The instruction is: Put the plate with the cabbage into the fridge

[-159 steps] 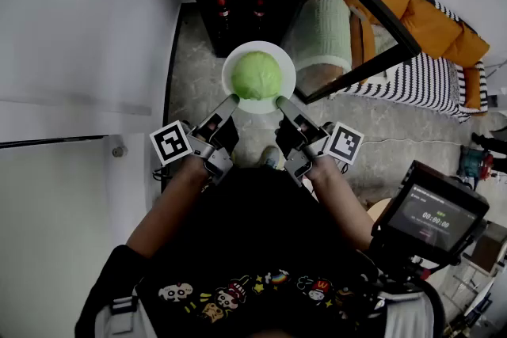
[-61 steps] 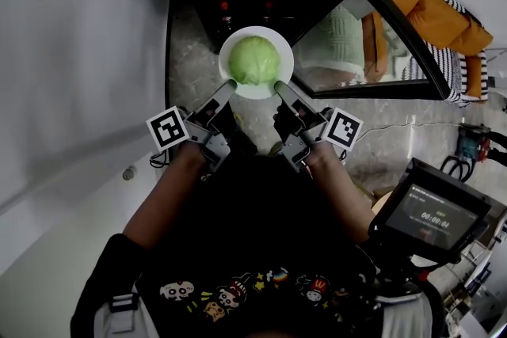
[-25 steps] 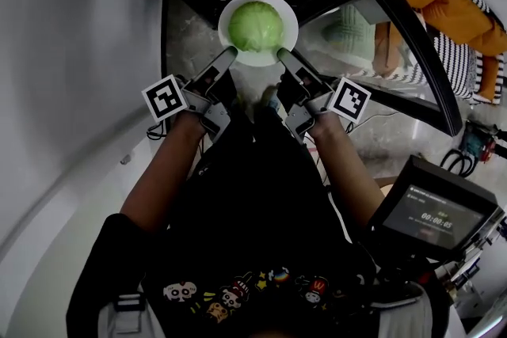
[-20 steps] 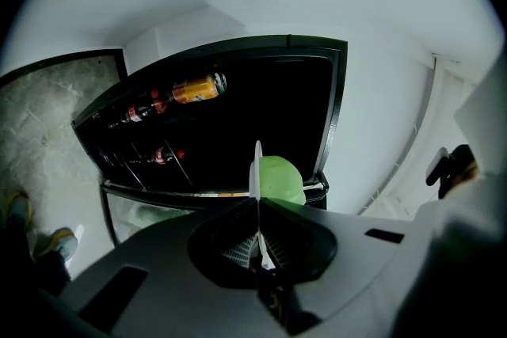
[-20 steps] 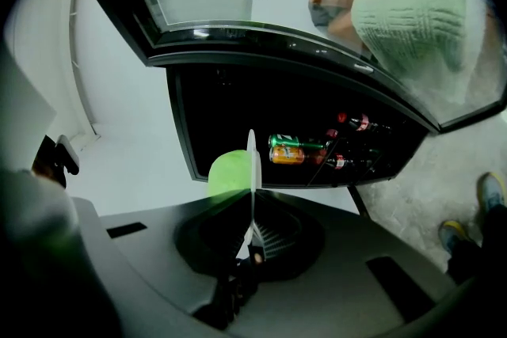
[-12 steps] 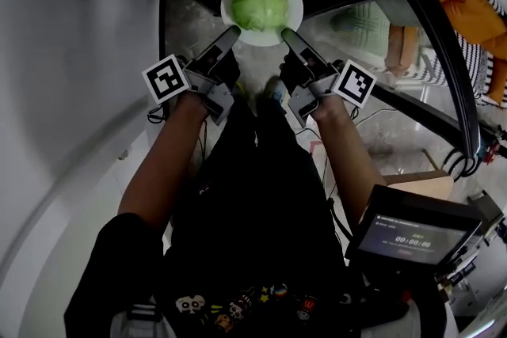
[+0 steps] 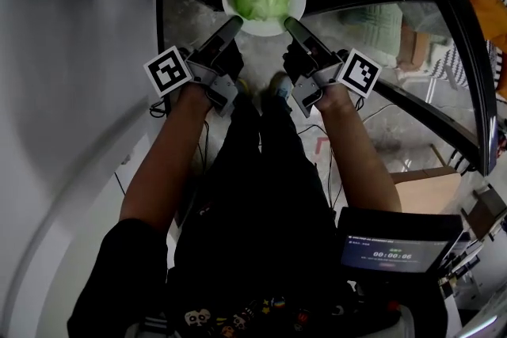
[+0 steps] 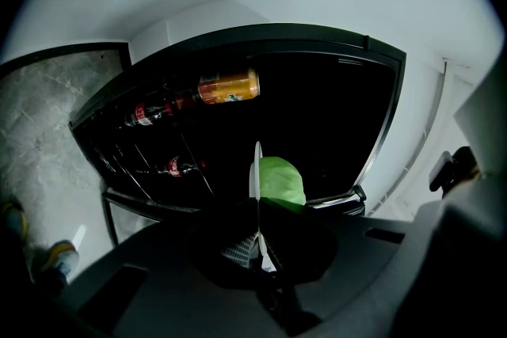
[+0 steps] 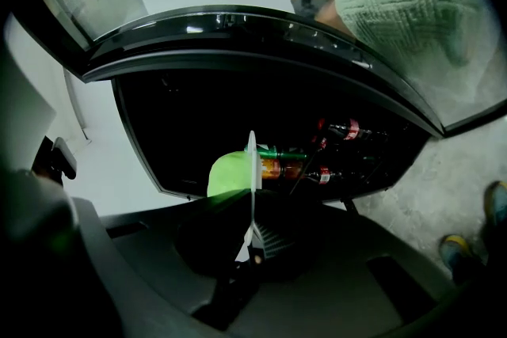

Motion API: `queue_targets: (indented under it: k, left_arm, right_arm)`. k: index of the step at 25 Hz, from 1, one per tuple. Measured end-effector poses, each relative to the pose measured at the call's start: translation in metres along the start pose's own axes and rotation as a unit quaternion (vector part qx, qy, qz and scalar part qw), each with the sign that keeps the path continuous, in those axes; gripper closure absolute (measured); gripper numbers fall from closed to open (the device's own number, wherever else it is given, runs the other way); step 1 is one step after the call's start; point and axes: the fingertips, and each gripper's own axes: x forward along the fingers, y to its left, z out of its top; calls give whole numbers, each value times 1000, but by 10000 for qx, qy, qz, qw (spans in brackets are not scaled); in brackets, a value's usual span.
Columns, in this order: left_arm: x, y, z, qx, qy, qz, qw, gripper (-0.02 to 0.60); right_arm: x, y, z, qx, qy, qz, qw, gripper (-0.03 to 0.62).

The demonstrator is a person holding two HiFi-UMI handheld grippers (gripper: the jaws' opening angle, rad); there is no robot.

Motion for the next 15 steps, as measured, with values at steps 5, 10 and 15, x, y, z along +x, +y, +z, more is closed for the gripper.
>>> queue_targets:
  k: [5,10,15]
  left_arm:
    - [-1,-2,-1,-64,-30,-63,10000,572]
    - [-2,-1,-1,-12,-29,-63,10000,571]
    - [-2,-3,-1,-9,-24,-5,10000,572]
  right_arm:
    - [1,3,-1,-48,-9,21,10000,577]
    - [0,3,-1,-88,-12,4,10000,577]
    - [-1,3,-1,-58,-23,-84,9999,577]
